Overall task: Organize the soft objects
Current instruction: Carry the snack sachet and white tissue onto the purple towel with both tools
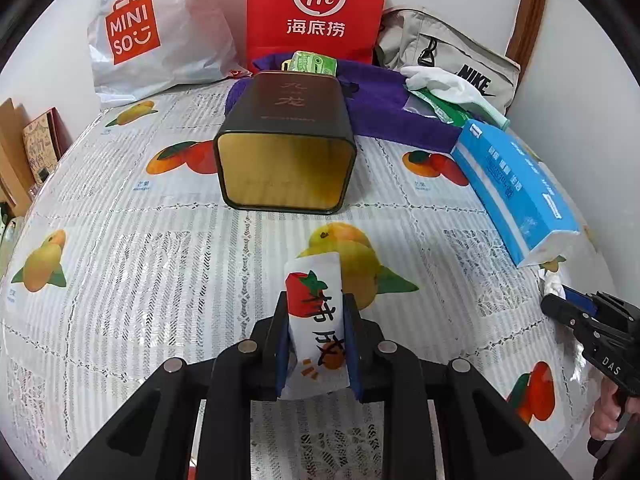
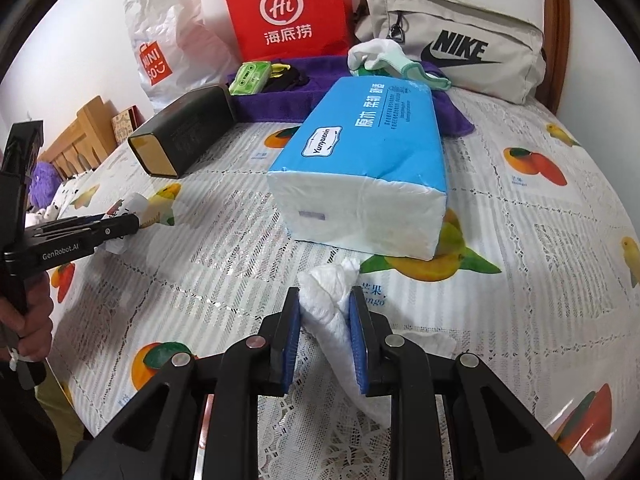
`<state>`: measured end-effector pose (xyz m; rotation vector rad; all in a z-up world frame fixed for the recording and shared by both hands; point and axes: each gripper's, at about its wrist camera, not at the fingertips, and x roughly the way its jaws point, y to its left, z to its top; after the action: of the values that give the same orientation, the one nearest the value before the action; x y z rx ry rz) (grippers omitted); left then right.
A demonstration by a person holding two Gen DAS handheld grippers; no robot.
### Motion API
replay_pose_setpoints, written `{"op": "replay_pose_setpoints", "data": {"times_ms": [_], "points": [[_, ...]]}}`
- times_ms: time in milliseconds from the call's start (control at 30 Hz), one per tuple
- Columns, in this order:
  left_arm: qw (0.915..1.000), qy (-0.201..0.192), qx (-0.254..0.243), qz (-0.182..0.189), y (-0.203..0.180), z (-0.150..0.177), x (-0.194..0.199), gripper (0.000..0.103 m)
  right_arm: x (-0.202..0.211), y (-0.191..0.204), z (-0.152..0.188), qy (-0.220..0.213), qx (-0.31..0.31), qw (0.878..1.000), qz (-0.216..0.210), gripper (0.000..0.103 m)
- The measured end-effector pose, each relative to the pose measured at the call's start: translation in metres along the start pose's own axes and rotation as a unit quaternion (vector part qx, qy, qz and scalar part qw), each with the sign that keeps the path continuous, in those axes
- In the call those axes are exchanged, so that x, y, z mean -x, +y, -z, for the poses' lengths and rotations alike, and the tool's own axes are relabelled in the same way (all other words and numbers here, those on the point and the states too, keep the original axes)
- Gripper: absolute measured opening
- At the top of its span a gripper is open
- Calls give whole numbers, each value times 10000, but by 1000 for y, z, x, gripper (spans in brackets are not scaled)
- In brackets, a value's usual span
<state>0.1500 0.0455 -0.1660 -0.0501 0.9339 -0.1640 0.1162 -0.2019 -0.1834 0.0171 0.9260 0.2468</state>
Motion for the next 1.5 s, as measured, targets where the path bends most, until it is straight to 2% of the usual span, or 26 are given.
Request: {"op": "replay_pose_setpoints", "data": {"times_ms": [167, 533, 833, 1167, 1367, 1500], "points": [[10000, -19, -31, 7, 5, -8, 11, 22, 4, 6, -10, 194, -45, 9998, -54, 23], [9993, -292, 214, 115, 21, -45, 34, 22, 42, 27, -52, -274, 264, 9986, -359, 23], [9986, -476, 186, 114, 25, -87, 43, 22, 46, 24, -103, -650, 466, 9961, -364, 23], [9983, -566, 76, 149, 19, -141, 33, 22, 26, 13, -176, -993, 665, 9924, -300, 23], [9984, -556, -11, 113, 13, -167, 20, 22, -3, -1, -212, -933, 582, 9931, -396, 23], [9985, -519, -48, 134, 10, -180, 10, 22, -22, -11, -224, -812, 521, 9945, -396, 23]]}}
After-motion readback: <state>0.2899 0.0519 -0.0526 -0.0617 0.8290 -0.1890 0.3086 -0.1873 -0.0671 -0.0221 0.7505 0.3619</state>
